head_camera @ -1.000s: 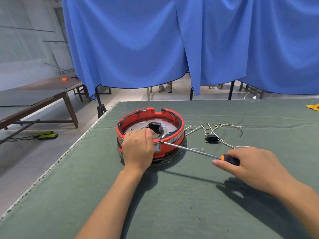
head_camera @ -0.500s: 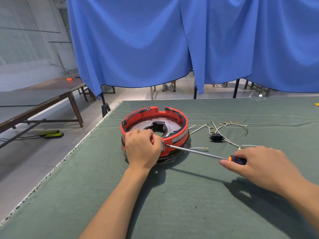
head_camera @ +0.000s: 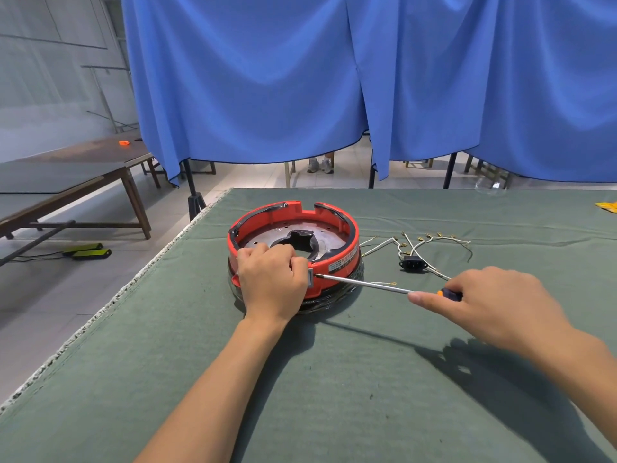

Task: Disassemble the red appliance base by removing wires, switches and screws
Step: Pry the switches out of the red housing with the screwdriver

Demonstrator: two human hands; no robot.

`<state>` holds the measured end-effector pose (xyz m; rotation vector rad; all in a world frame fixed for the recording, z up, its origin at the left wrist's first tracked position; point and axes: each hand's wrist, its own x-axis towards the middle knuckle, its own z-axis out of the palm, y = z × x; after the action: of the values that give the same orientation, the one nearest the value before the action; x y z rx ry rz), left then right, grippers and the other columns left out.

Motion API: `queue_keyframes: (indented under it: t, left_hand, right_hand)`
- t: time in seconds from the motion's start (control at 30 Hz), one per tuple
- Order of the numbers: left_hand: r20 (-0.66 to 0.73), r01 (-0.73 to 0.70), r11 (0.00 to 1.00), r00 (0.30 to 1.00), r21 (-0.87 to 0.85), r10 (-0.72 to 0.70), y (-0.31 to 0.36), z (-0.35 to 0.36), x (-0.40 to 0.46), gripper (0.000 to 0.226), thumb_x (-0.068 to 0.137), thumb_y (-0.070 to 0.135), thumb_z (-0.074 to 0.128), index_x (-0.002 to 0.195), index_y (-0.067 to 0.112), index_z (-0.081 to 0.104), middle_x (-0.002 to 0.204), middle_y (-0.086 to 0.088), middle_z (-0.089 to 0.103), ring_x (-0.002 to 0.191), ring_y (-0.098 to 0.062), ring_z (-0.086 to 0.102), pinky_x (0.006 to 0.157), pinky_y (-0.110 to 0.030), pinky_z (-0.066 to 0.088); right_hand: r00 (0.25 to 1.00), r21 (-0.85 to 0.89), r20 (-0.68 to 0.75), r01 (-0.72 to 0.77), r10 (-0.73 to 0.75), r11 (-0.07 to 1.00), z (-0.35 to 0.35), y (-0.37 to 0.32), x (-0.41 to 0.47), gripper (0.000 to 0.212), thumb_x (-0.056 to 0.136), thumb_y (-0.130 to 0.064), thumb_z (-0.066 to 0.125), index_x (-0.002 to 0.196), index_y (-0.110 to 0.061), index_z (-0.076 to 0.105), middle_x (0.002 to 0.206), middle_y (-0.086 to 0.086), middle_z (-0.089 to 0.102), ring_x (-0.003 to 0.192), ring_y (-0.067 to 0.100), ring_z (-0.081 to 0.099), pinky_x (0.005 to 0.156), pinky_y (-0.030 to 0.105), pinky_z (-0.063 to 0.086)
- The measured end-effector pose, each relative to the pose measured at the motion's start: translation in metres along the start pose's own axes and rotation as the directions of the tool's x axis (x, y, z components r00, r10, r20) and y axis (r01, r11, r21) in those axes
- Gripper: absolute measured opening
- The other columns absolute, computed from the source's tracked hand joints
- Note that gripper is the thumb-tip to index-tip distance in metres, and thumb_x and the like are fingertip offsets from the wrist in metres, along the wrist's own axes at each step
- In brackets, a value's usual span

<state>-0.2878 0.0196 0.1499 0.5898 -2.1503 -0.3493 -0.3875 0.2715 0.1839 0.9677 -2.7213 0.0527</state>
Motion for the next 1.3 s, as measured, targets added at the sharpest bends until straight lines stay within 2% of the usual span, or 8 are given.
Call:
queue_keyframes:
  t: [0.27,0.57,0.73,0.87,1.07,1.17,1.23,1.3]
  left_hand:
    - [-0.003,-0.002,1.0,1.0,0.009,0.002,-0.001,0.001,0.001,0.028,0.075,0.018,0.044,0.049,0.008,0.051,0.048,0.0,0.043,0.054,-0.021,0.041,0.07,-0.034,0.03]
    - [0.002,-0.044,0.995,0.999,-0.09,0.044,-0.008,-0.003,-0.003,0.038,0.081,0.032,0.03,0.062,0.014,0.057,0.062,0.002,0.056,0.068,-0.019,0.05,0.079,-0.033,0.033]
    - [-0.029,-0.388,0.918,0.922,-0.088,0.387,0.012,-0.014,-0.003,0.028,0.087,0.037,0.049,0.089,0.017,0.068,0.087,0.005,0.064,0.091,-0.02,0.054,0.088,-0.033,0.036]
    - [-0.003,-0.536,0.842,0.844,-0.053,0.537,0.033,-0.014,-0.008,0.027,0.089,0.034,0.051,0.083,0.013,0.067,0.081,0.001,0.064,0.088,-0.025,0.057,0.085,-0.033,0.039]
    - [-0.086,-0.502,0.856,0.865,-0.127,0.494,0.027,-0.03,-0.001,0.036,0.093,0.022,0.044,0.071,0.004,0.064,0.057,-0.008,0.055,0.051,-0.029,0.05,0.046,-0.036,0.042]
    - [-0.01,-0.456,0.882,0.889,-0.12,0.458,0.021,-0.036,0.001,0.033,0.094,0.024,0.047,0.068,0.007,0.058,0.05,-0.003,0.052,0.041,-0.026,0.045,0.035,-0.032,0.037]
    - [0.002,-0.405,0.908,0.913,-0.109,0.408,0.016,-0.039,0.003,0.026,0.091,0.02,0.053,0.068,0.007,0.056,0.046,-0.003,0.05,0.037,-0.026,0.042,0.032,-0.031,0.034]
    - [-0.011,-0.337,0.936,0.941,-0.104,0.337,0.011,-0.039,0.005,0.022,0.089,0.018,0.053,0.071,0.007,0.058,0.045,-0.004,0.049,0.037,-0.027,0.041,0.033,-0.03,0.032]
  right_hand:
    - [0.991,-0.236,-0.061,0.098,-0.116,0.967,-0.047,-0.006,0.035,0.087,0.053,-0.099,0.006,0.052,-0.026,0.053,0.047,-0.008,0.051,0.047,0.009,0.048,0.046,0.022,0.026]
    - [0.967,-0.506,-0.082,0.17,-0.243,0.846,-0.097,-0.049,0.057,0.076,0.062,-0.093,0.04,0.052,-0.018,0.041,0.05,-0.005,0.039,0.042,0.012,0.032,0.046,0.026,0.014]
    - [0.954,-0.555,-0.141,0.146,-0.266,0.819,-0.113,-0.049,0.054,0.073,0.065,-0.091,0.042,0.053,-0.018,0.038,0.049,-0.006,0.037,0.043,0.011,0.03,0.046,0.026,0.013]
    - [0.931,-0.546,-0.199,0.155,-0.307,0.823,-0.121,-0.05,0.046,0.073,0.066,-0.091,0.042,0.053,-0.019,0.04,0.049,-0.008,0.035,0.043,0.009,0.027,0.045,0.026,0.011]
    - [0.936,-0.265,-0.253,0.174,-0.243,0.948,-0.126,-0.035,0.039,0.072,0.057,-0.093,0.021,0.056,-0.027,0.05,0.059,-0.01,0.054,0.061,0.007,0.048,0.049,0.025,0.026]
    - [0.77,-0.032,-0.594,0.268,-0.233,0.963,-0.112,-0.032,0.036,0.048,0.078,-0.067,0.056,0.075,-0.02,0.065,0.079,-0.004,0.061,0.085,0.022,0.051,0.066,0.035,0.043]
    - [0.601,0.185,-0.799,0.28,-0.021,0.942,-0.101,-0.028,0.032,0.031,0.082,-0.044,0.07,0.085,-0.014,0.064,0.087,0.0,0.057,0.088,0.025,0.049,0.075,0.037,0.042]
    - [0.626,0.605,-0.699,0.261,0.346,0.752,-0.094,-0.029,0.028,0.028,0.077,-0.046,0.068,0.081,-0.021,0.056,0.08,-0.007,0.053,0.076,0.015,0.049,0.07,0.032,0.039]
